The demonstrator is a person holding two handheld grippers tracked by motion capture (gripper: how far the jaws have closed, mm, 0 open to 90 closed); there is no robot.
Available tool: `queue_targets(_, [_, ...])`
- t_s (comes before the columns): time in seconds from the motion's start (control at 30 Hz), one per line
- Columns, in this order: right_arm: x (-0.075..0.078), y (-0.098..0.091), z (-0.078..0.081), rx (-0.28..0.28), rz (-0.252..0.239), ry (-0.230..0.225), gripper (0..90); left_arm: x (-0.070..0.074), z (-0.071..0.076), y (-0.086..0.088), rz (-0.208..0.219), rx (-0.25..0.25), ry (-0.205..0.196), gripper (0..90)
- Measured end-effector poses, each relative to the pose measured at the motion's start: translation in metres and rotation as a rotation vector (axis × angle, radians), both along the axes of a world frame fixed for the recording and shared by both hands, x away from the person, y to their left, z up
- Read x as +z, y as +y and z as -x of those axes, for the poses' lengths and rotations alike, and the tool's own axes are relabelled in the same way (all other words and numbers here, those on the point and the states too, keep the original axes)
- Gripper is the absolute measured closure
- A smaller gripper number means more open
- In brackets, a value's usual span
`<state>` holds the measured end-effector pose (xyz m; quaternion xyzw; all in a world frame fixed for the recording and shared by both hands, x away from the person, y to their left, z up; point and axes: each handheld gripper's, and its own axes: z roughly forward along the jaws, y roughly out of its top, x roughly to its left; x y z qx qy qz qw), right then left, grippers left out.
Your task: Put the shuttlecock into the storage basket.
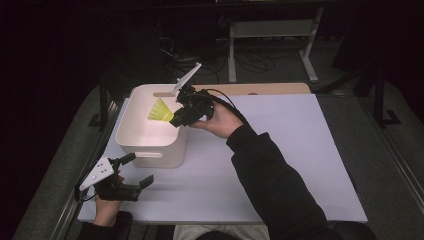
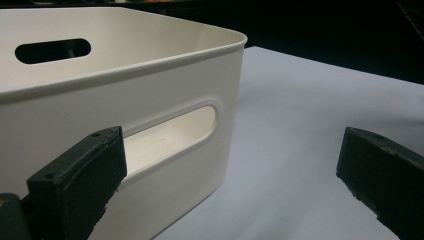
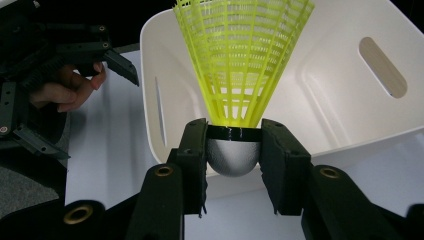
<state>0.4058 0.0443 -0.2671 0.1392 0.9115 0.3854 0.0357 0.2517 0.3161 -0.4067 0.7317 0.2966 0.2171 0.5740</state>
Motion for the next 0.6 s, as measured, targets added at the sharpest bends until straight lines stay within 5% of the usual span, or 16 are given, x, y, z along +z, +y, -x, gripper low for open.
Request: queue_targets(0.6, [-0.016,0.021,-0.002,0.035,0.017,0.030,63.1,0.000,0.000,0.000,-0.002,-0.001,0.003,0.0])
